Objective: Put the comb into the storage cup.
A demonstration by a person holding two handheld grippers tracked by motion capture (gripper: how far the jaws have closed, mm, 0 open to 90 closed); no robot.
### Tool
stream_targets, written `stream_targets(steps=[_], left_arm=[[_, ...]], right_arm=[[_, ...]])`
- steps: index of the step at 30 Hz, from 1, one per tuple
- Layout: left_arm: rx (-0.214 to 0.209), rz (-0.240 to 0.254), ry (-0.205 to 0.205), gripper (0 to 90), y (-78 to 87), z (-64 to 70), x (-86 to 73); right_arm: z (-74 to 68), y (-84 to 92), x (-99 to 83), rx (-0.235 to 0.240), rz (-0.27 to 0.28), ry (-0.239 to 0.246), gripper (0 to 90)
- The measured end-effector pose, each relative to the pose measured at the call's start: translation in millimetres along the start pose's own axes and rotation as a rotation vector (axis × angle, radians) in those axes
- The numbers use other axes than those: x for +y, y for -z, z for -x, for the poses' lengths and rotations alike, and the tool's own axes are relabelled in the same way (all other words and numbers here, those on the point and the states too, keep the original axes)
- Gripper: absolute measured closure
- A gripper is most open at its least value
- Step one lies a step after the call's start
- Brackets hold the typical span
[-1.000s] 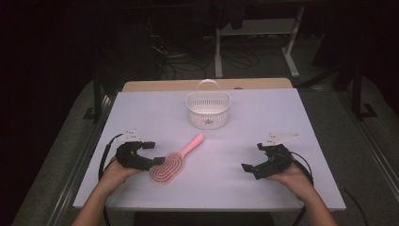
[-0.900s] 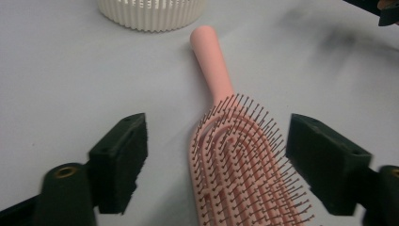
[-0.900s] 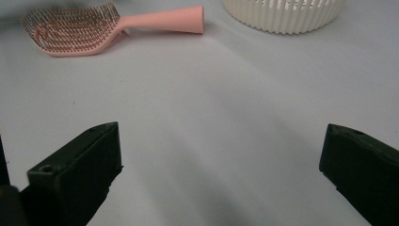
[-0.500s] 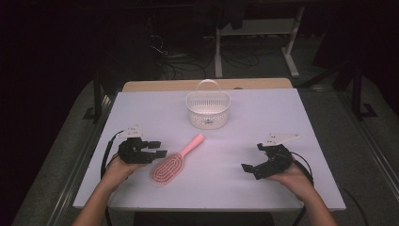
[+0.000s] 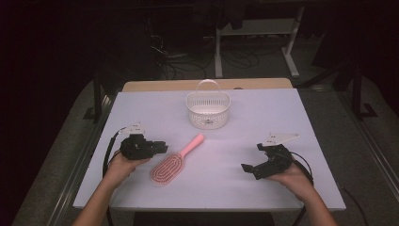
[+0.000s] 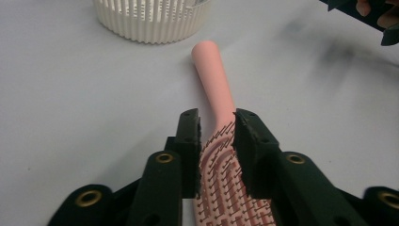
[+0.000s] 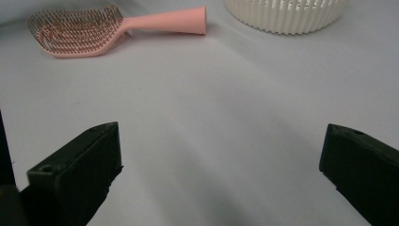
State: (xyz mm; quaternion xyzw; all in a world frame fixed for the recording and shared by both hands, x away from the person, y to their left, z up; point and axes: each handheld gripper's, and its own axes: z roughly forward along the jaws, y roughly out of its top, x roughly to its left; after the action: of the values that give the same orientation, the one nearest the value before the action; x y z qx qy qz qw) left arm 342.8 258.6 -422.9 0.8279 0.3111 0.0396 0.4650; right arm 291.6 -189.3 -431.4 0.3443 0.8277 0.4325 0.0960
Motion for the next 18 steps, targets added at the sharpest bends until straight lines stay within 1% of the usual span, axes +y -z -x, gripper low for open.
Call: stream_targets(steps=[7, 18], left_arm=[[0.000, -0.013, -0.010, 90.0, -2.4, 0.5, 6.9], [-0.009, -0.021, -0.027, 90.0, -9.0, 0.3, 14.9]], right_arm=[[-0.2, 0.0, 0.0, 0.001, 0.000, 0.002, 0.0], [-0.1, 0.3, 0.2, 0.004, 0.001, 0.000, 0.0]])
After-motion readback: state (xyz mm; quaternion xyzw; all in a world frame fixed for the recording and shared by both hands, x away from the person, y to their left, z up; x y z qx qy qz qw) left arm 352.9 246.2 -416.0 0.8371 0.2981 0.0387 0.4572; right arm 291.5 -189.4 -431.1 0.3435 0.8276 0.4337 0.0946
